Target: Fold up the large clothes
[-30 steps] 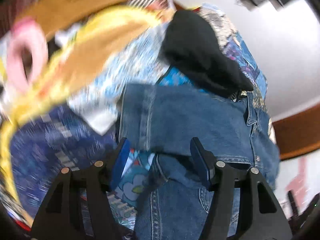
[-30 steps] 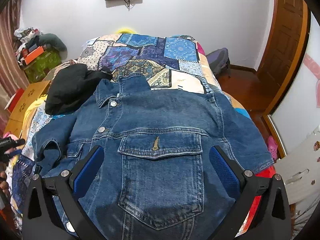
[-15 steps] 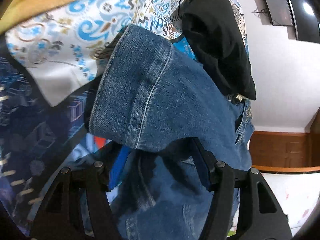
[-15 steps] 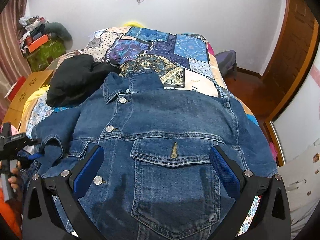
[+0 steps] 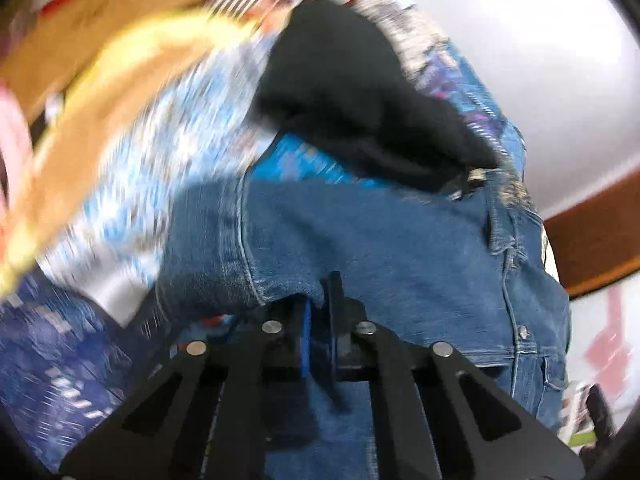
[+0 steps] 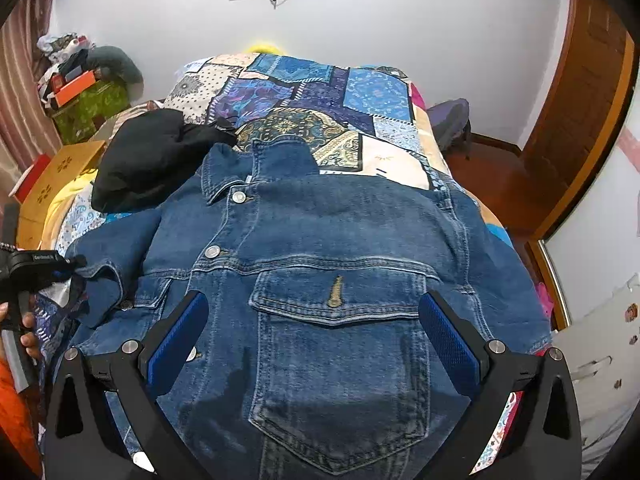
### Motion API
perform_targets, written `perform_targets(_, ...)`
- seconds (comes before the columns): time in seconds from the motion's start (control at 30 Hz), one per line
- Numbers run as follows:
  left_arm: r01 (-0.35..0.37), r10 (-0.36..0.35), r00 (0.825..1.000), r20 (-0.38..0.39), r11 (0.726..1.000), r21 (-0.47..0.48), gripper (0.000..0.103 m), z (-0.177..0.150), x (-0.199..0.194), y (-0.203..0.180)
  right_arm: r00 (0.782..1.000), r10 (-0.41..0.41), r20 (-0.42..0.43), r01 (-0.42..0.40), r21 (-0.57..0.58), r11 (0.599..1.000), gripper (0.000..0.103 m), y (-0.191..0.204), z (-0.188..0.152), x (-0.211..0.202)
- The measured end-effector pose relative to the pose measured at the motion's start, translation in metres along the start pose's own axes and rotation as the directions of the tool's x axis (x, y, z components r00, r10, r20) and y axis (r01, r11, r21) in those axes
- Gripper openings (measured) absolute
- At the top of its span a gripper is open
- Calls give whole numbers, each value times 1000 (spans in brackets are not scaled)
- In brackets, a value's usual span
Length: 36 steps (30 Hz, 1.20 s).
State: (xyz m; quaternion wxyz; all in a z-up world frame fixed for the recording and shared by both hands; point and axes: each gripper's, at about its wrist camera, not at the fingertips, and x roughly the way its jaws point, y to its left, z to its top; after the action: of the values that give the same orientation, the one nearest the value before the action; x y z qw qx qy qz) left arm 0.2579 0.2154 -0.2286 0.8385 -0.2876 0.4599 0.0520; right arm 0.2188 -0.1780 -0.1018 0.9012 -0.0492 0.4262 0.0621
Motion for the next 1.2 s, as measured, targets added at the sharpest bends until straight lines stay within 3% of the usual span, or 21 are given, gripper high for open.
perform_targets(0.13, 38, -48, 995, 84, 993, 116, 4, 13, -34, -50, 1000, -4, 21, 4, 16, 1000, 103, -9, -1, -6)
perform_targets(0.27, 146, -177, 978, 106, 957, 249, 4, 18, -63, -112, 999, -12, 45, 11, 41, 999, 103, -20, 2, -10)
perform_targets(0.37, 220, -267, 960, 87, 908, 357, 4, 12, -72, -164, 998, -13, 60, 9, 59, 998, 103, -28, 4, -14)
perform_targets(0.57, 370, -385, 920, -71, 795, 481, 3, -17, -54, -255, 996, -39, 79, 33, 77, 996, 103, -40, 4, -20)
perform_targets(0.77, 442, -356, 897, -263, 747, 497, 3, -57, -12, -293, 997, -64, 53, 58, 117, 991, 103, -56, -2, -15)
perform_targets(0.93, 468, -288, 867, -406, 748, 470, 3, -92, 25, -295, 998, -67, 13, 64, 148, 987, 103, -67, -10, -9)
perform_targets(1.07, 425, -218, 885, -411, 738, 524, 4, -111, 30, -296, 996, -86, 2, 85, 146, 986, 103, -72, -13, -8)
perform_targets(1.2, 398, -193, 901, -388, 723, 565, 8, -114, 27, -297, 996, -84, 2, 83, 160, 984, 103, -75, -13, -9)
